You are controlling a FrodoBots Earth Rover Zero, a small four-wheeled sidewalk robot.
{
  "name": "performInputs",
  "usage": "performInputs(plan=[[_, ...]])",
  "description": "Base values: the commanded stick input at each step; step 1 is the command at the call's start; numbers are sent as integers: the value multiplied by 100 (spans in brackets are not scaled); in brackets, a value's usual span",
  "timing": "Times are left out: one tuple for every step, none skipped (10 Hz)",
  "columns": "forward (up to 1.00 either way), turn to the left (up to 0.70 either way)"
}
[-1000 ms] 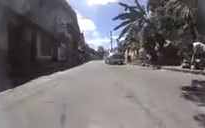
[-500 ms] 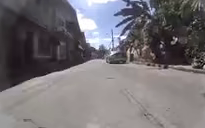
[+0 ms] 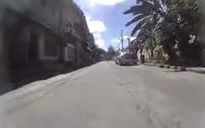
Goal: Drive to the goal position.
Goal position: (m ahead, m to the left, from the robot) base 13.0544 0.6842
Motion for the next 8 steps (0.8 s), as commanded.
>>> performInputs(plan=[[100, 0], [100, 3], [100, 11], [100, -7], [100, -38], [100, -40], [100, -40], [100, -40]])
